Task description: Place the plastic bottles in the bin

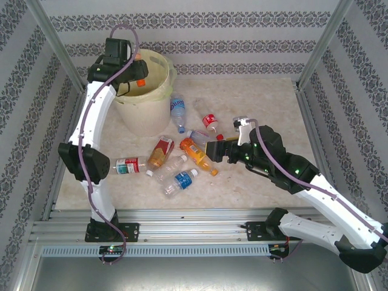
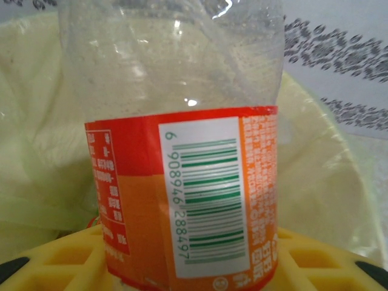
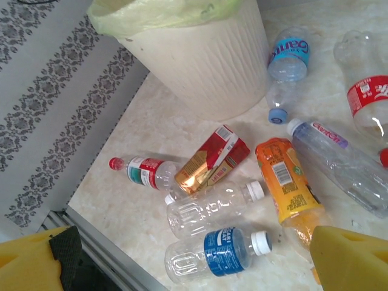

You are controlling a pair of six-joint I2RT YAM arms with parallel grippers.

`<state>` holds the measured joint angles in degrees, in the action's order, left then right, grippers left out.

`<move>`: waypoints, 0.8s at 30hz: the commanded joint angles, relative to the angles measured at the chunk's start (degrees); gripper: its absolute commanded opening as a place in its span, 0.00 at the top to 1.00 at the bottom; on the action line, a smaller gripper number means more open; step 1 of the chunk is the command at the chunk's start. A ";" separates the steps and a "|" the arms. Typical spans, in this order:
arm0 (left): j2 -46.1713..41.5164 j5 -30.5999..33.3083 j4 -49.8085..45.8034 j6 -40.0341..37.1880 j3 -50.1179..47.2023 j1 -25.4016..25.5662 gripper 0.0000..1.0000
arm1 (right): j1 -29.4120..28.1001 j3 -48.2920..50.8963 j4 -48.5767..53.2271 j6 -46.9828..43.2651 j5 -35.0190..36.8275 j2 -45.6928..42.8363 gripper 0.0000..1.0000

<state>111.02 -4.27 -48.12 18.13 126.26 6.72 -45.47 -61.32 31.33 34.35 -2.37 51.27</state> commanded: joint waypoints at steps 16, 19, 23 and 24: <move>1.92 -0.65 -7.87 -1.94 3.16 -0.31 0.32 | 0.45 2.38 6.04 -6.54 -4.30 8.45 0.07; 1.59 -0.95 -8.06 -1.88 3.94 -0.33 0.27 | 0.47 2.30 7.10 -7.73 -5.32 10.88 0.09; 0.73 -2.04 -8.12 -1.95 5.26 -0.40 0.18 | 0.41 3.26 7.18 -9.10 -6.69 12.88 0.11; 0.42 -2.34 -8.22 -2.06 5.72 -0.41 0.16 | 0.41 3.40 7.21 -8.79 -6.67 13.36 0.11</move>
<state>113.91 -5.37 -54.24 16.69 129.58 6.72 -45.47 -58.87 37.47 27.38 -7.25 63.88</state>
